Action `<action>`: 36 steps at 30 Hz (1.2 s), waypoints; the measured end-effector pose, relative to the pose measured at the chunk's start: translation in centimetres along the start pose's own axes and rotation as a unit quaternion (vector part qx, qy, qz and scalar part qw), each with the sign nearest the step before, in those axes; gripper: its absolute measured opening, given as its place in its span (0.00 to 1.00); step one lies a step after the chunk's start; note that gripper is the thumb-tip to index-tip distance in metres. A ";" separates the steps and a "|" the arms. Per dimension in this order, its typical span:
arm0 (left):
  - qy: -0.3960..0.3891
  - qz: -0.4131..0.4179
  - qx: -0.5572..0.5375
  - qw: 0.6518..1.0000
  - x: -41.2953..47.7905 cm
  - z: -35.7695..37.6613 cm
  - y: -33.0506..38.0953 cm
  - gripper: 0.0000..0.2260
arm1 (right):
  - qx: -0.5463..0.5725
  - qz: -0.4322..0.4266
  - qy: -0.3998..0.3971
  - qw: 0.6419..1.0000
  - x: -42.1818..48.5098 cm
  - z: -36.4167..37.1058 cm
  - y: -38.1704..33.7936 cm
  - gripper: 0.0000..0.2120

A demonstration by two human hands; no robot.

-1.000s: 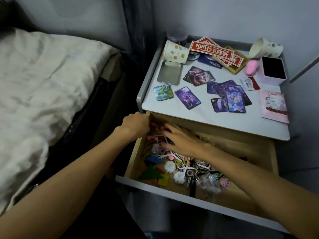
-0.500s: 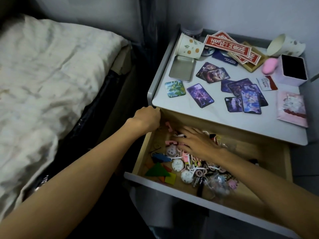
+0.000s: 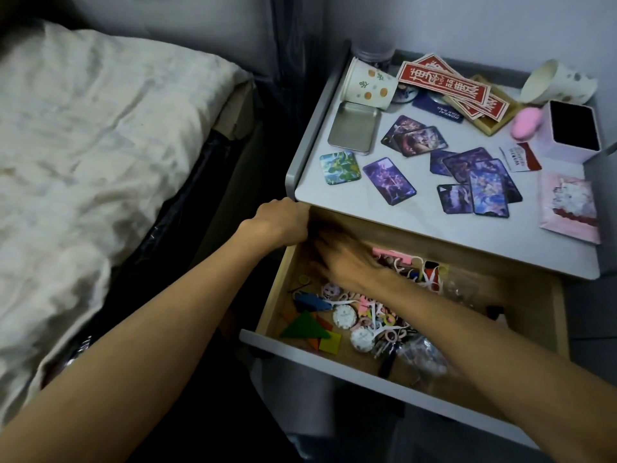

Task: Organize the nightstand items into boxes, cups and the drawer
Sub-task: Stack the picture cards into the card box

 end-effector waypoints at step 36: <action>0.054 0.018 0.064 0.996 0.2 0.5 1.0 0.06 | 0.136 -0.005 -0.058 0.989 -2.2 -0.7 -3.6 0.12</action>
Point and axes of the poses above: each hand's wrist, its own x-axis towards the middle knuckle, its own z-axis out of the palm, y = z × x, the point moved 8 cm from there along x, towards the middle knuckle, and after that the axes turned 10 degrees about y, right-handed, at the moved point
